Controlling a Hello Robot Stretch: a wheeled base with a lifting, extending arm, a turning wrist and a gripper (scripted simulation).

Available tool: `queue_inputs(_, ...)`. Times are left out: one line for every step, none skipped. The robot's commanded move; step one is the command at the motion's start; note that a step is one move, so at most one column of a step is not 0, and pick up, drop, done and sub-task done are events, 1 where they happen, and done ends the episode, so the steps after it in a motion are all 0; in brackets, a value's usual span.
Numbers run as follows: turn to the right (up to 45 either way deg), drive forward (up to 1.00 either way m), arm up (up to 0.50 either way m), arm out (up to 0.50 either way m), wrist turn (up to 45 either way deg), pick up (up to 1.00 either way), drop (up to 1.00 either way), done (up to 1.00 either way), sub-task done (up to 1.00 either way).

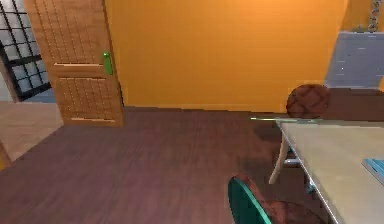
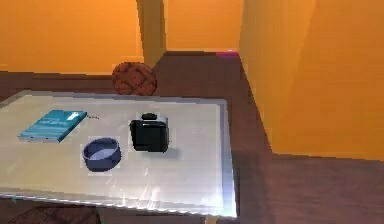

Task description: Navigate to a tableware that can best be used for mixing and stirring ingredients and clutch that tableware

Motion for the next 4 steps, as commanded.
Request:
queue_inputs(-24.0, 0.0, 0.0, 0.0, 0.0, 0.0, 0.0, 0.0, 0.0)
queue_inputs(0.0, 0.0, 0.5, 0.0, 0.0, 0.0, 0.0, 0.0, 0.0)
queue_inputs(0.0, 0.0, 0.26, 0.0, 0.0, 0.0, 0.0, 0.0, 0.0)
queue_inputs(0.0, 0.0, 0.0, 0.5, 0.0, 0.0, 0.0, 0.0, 0.0)
